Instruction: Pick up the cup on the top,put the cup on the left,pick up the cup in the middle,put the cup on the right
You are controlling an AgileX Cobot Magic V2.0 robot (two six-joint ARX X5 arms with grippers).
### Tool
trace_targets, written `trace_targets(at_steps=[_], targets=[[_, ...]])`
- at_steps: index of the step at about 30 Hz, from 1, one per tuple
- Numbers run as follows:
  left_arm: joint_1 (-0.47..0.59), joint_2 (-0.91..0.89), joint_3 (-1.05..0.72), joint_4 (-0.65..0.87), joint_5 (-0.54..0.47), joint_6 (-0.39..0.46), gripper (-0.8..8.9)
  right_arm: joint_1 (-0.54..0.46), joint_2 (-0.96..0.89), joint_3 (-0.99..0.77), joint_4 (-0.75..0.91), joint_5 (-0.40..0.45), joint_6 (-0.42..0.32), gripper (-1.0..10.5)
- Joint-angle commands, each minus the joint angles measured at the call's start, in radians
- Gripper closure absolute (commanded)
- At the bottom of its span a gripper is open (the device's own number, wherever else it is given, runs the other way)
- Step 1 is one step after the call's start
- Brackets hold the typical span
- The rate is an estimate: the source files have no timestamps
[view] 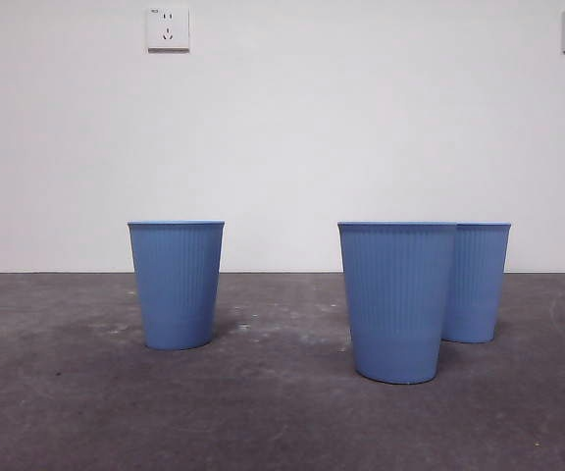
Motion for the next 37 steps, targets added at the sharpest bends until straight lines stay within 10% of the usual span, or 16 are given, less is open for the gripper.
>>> trace_targets(at_steps=[1, 11, 17, 37], targets=[[0.003, -0.003, -0.012, 0.002, 0.000, -0.008, 8.16, -0.066, -0.097, -0.159, 0.088, 0.001, -0.009, 9.4], [0.003, -0.003, -0.012, 0.003, -0.001, -0.008, 8.16, -0.212, -0.436, -0.668, 0.478, 0.007, -0.018, 9.4], [0.003, -0.003, -0.012, 0.003, -0.001, -0.008, 8.16, -0.217, -0.532, -0.852, 0.566, 0.152, 0.030, 9.4], [0.003, -0.003, -0.012, 0.003, -0.001, -0.008, 8.16, -0.144, -0.680, -1.048, 0.484, 0.262, 0.052, 9.4]])
